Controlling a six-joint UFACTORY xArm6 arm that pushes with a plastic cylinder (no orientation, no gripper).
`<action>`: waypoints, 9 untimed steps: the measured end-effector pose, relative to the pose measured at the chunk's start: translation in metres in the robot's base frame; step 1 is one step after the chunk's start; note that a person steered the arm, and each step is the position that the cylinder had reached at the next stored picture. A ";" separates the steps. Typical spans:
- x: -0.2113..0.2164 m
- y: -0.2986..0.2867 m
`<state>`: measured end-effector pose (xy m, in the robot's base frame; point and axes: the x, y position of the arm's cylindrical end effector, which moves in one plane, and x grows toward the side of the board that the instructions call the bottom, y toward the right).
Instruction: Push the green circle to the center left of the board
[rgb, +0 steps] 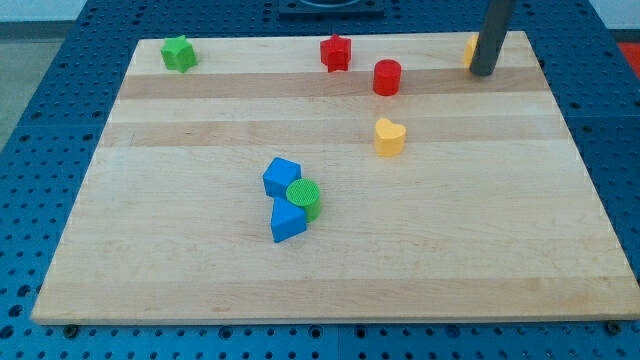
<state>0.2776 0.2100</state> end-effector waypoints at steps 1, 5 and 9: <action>-0.002 0.000; 0.109 -0.015; 0.230 -0.153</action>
<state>0.5078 0.0575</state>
